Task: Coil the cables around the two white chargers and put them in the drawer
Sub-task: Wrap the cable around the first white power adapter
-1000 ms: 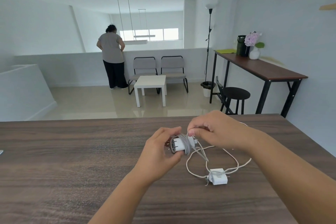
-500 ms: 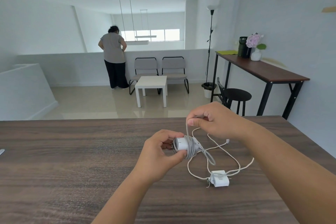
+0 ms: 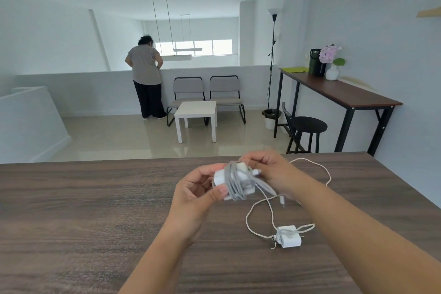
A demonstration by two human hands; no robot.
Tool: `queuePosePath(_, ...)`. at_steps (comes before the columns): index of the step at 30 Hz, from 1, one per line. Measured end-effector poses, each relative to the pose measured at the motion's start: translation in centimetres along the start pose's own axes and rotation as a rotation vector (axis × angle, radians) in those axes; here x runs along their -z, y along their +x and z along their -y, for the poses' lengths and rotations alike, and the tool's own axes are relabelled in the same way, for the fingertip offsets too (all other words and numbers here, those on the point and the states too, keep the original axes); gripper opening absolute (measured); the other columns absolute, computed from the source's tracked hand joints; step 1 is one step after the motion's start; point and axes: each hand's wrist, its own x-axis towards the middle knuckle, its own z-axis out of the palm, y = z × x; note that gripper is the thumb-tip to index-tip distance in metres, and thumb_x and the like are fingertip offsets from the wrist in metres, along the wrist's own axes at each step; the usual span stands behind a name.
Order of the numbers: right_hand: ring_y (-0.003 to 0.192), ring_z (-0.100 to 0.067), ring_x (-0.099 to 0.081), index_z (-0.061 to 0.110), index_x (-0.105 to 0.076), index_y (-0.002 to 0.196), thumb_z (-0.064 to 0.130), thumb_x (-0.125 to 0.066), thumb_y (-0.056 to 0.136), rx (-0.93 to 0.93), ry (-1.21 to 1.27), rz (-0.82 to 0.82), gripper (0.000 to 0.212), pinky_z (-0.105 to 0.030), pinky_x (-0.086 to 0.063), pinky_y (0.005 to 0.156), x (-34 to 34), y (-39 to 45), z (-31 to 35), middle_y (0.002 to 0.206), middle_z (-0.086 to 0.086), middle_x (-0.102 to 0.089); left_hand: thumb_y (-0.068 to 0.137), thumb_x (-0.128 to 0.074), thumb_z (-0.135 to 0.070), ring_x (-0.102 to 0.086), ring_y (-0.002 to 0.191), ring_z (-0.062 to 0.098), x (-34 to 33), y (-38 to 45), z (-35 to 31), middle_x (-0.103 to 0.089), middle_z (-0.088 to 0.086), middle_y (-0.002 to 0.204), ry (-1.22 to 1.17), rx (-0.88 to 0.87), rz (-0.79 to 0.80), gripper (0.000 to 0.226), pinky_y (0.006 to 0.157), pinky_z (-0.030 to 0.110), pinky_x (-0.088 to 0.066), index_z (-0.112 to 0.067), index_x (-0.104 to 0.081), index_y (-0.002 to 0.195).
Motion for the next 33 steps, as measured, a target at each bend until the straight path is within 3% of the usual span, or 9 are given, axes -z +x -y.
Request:
queuePosePath(3, 0.077, -0.025, -0.063, 0.030, -0.074, 0.097, 0.027, -0.053, 0.097, -0.041, -0.157, -0.081, 0.021, -0.040, -0.050, 0.079, -1.6, -0.5, -2.3, 0.088, -0.003, -0.074, 0.071, -0.081, -0.014, -0.068, 0.093, 0.017, -0.4, 0.3, 0.9, -0.071, 0.011, 0.103, -0.240, 0.031, -0.188, 0.043, 0.080, 0.023, -0.057, -0.004, -0.067, 0.110)
queuePosePath(5, 0.083, -0.019, -0.066, 0.033, -0.072, 0.095, 0.029, -0.052, 0.096, -0.022, -0.324, -0.124, 0.020, -0.036, -0.049, 0.085, -2.6, -1.3, -2.8, 0.088, 0.003, -0.074, 0.075, -0.068, -0.007, -0.068, 0.087, 0.014, -0.7, 0.5, 1.4, -0.071, 0.009, 0.100, -0.306, 0.046, -0.339, 0.040, 0.074, 0.019, -0.057, -0.003, -0.064, 0.114)
queuePosePath(8, 0.061, -0.012, -0.054, 0.025, -0.067, 0.097, 0.029, -0.047, 0.097, 0.095, -0.675, -0.107, 0.021, -0.032, -0.044, 0.065, -3.4, -2.5, -2.3, 0.064, 0.004, -0.061, 0.072, -0.068, -0.009, -0.068, 0.086, 0.012, -0.8, 0.7, 2.3, -0.073, 0.005, 0.096, -0.281, 0.040, -0.492, 0.043, 0.070, 0.018, -0.056, -0.001, -0.064, 0.114)
queuePosePath(12, 0.073, -0.013, -0.057, 0.025, -0.064, 0.098, 0.035, -0.048, 0.095, 0.027, -0.653, -0.192, 0.019, -0.030, -0.043, 0.068, -3.5, -2.6, -1.4, 0.069, 0.012, -0.060, 0.068, -0.072, -0.014, -0.068, 0.085, 0.015, -1.7, 0.4, 2.9, -0.072, 0.007, 0.094, -0.213, 0.071, -0.566, 0.039, 0.080, 0.028, -0.054, -0.003, -0.066, 0.105)
queuePosePath(15, 0.103, -0.006, -0.058, 0.034, -0.062, 0.116, 0.049, -0.054, 0.088, -0.071, -0.531, -0.240, 0.032, -0.028, -0.045, 0.088, -3.5, -2.3, -1.6, 0.109, 0.018, -0.066, 0.067, -0.075, -0.015, -0.068, 0.079, 0.016, -2.2, 0.3, 3.3, -0.072, 0.010, 0.092, -0.207, 0.118, -0.559, 0.034, 0.077, 0.029, -0.053, -0.003, -0.066, 0.098)
queuePosePath(17, 0.112, -0.006, -0.055, 0.038, -0.062, 0.118, 0.057, -0.054, 0.083, -0.089, -0.542, -0.242, 0.041, -0.031, -0.045, 0.094, -3.4, -2.3, -1.9, 0.117, 0.018, -0.065, 0.076, -0.074, -0.006, -0.066, 0.076, 0.016, -2.2, 0.2, 3.5, -0.071, 0.011, 0.091, -0.179, 0.145, -0.562, 0.022, 0.073, 0.028, -0.053, -0.003, -0.064, 0.096)
queuePosePath(25, 0.063, -0.014, -0.054, 0.029, -0.066, 0.095, 0.053, -0.041, 0.089, 0.091, -0.805, -0.347, 0.035, -0.033, -0.047, 0.060, -3.3, -3.7, -1.9, 0.061, 0.005, -0.060, 0.077, -0.074, 0.003, -0.067, 0.085, 0.016, -1.7, -0.2, 3.1, -0.069, 0.019, 0.112, 0.036, 0.094, -0.399, 0.030, 0.073, 0.028, -0.057, -0.007, -0.053, 0.095)
queuePosePath(31, 0.066, -0.020, -0.059, 0.028, -0.062, 0.097, 0.056, -0.022, 0.087, 0.127, -0.864, -0.381, 0.050, -0.037, -0.047, 0.059, -3.6, -4.2, -2.2, 0.065, 0.004, -0.063, 0.073, -0.079, -0.018, -0.066, 0.099, 0.023, -1.1, -0.3, 1.7, -0.066, -0.006, 0.121, 0.245, 0.091, -0.181, 0.057, 0.089, 0.039, -0.056, -0.032, -0.058, 0.123)
queuePosePath(33, 0.063, -0.016, -0.059, 0.032, -0.063, 0.101, 0.056, -0.031, 0.087, 0.119, -0.768, -0.402, 0.042, -0.036, -0.049, 0.060, -3.5, -4.4, -2.3, 0.064, 0.007, -0.062, 0.079, -0.077, -0.015, -0.066, 0.104, 0.027, -1.2, -0.4, 1.5, -0.065, -0.004, 0.125, 0.292, 0.063, -0.133, 0.053, 0.091, 0.040, -0.056, -0.037, -0.060, 0.124)
